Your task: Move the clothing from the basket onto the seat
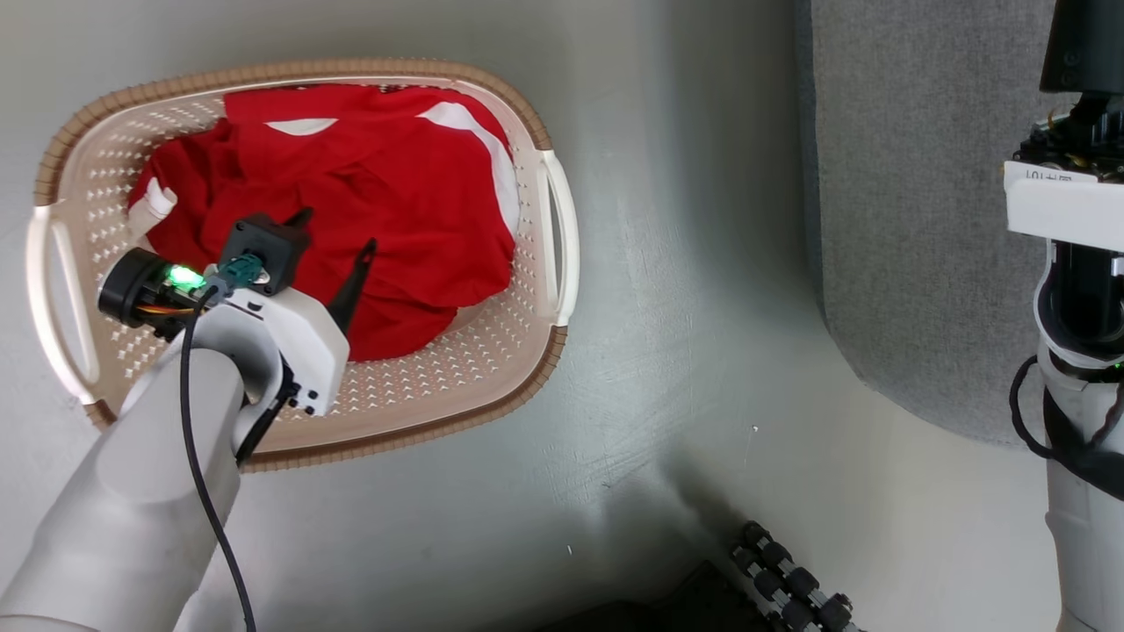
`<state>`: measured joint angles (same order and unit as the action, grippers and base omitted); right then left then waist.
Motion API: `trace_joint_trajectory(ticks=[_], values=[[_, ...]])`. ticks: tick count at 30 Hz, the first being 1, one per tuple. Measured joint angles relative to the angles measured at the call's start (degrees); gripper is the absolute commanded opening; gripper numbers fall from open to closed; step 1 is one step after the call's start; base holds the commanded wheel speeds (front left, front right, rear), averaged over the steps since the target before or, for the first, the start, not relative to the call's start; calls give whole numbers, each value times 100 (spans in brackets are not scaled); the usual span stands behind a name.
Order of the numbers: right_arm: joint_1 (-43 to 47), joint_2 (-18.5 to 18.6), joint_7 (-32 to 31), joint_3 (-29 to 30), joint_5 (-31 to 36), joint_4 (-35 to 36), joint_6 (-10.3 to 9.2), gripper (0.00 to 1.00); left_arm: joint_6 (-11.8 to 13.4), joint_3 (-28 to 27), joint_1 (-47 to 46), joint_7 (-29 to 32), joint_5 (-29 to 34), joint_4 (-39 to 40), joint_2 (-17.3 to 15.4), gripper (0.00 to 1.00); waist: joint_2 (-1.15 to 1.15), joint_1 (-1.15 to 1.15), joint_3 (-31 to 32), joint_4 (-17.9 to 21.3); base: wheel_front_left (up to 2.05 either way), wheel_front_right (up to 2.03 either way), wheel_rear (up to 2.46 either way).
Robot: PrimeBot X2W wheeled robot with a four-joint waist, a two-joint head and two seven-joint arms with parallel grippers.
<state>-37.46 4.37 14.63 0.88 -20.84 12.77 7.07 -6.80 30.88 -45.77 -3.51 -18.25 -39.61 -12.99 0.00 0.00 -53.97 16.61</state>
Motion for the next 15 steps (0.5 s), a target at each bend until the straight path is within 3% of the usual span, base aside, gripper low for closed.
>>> trace_joint_trajectory(ticks=[15], values=[[-210,-79,0,-101,-80,19,1,100,104,-57,-377,310,116,-831,-289,100,0,0,-369,353,0,0,0]])
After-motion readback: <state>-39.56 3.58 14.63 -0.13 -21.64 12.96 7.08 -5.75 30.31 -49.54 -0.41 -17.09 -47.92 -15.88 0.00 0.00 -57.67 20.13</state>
